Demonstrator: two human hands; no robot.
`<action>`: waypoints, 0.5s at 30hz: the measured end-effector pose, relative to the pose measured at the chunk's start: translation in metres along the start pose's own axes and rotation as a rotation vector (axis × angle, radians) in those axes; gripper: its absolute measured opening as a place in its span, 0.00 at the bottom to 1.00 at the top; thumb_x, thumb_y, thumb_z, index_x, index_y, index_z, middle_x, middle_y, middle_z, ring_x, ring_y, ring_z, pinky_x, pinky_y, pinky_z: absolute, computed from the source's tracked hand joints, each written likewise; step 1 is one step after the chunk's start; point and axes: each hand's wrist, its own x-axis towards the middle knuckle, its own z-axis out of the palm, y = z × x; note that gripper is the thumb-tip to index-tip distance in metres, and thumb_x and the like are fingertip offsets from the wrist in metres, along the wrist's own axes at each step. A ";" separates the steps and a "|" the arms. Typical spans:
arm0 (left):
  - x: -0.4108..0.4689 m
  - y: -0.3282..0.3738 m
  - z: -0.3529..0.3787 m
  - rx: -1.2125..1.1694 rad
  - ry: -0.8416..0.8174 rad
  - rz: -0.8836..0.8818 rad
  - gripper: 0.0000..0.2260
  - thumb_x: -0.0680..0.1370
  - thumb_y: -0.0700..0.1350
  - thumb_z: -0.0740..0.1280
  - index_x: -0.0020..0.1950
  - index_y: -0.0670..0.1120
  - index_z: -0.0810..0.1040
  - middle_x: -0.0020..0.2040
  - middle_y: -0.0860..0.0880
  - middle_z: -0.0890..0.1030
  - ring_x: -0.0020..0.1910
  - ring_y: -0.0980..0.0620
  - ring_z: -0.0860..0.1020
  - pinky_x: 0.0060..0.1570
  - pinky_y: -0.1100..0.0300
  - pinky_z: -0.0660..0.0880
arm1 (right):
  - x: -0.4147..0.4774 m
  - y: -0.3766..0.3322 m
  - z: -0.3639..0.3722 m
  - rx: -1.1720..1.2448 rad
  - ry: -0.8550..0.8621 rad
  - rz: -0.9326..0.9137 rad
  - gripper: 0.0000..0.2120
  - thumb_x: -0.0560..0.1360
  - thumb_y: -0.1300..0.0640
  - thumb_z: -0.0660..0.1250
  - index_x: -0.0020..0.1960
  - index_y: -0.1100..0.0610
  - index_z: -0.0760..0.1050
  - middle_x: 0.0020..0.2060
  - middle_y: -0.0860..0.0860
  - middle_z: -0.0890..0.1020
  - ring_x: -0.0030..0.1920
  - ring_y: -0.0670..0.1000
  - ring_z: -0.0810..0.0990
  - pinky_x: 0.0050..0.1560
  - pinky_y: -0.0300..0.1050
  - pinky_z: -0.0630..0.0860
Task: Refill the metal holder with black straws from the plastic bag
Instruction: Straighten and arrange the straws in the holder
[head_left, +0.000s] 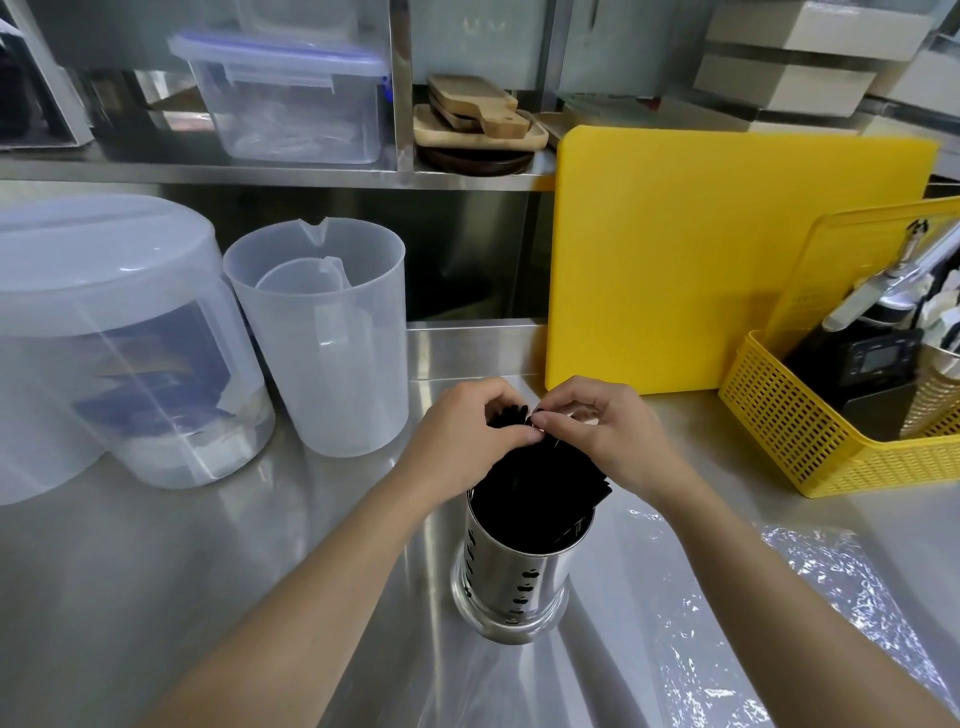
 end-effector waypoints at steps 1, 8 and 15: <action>-0.001 -0.002 -0.001 -0.027 -0.001 -0.010 0.05 0.69 0.45 0.73 0.43 0.48 0.80 0.40 0.52 0.81 0.41 0.55 0.78 0.43 0.62 0.73 | 0.000 0.001 0.000 -0.003 0.006 0.009 0.08 0.71 0.61 0.70 0.36 0.49 0.78 0.36 0.49 0.80 0.34 0.38 0.77 0.35 0.26 0.69; -0.006 -0.007 -0.006 -0.094 0.021 -0.035 0.02 0.72 0.42 0.70 0.44 0.45 0.80 0.40 0.49 0.83 0.41 0.52 0.80 0.45 0.56 0.77 | 0.001 0.003 0.001 0.055 0.015 0.055 0.08 0.72 0.59 0.70 0.36 0.48 0.78 0.33 0.48 0.81 0.33 0.41 0.77 0.33 0.29 0.71; -0.004 -0.006 -0.003 -0.024 0.027 -0.024 0.07 0.72 0.43 0.69 0.48 0.52 0.75 0.43 0.52 0.80 0.43 0.58 0.76 0.43 0.67 0.71 | 0.002 0.002 0.001 0.045 0.005 0.054 0.07 0.71 0.60 0.70 0.36 0.50 0.78 0.34 0.47 0.81 0.33 0.39 0.77 0.34 0.29 0.71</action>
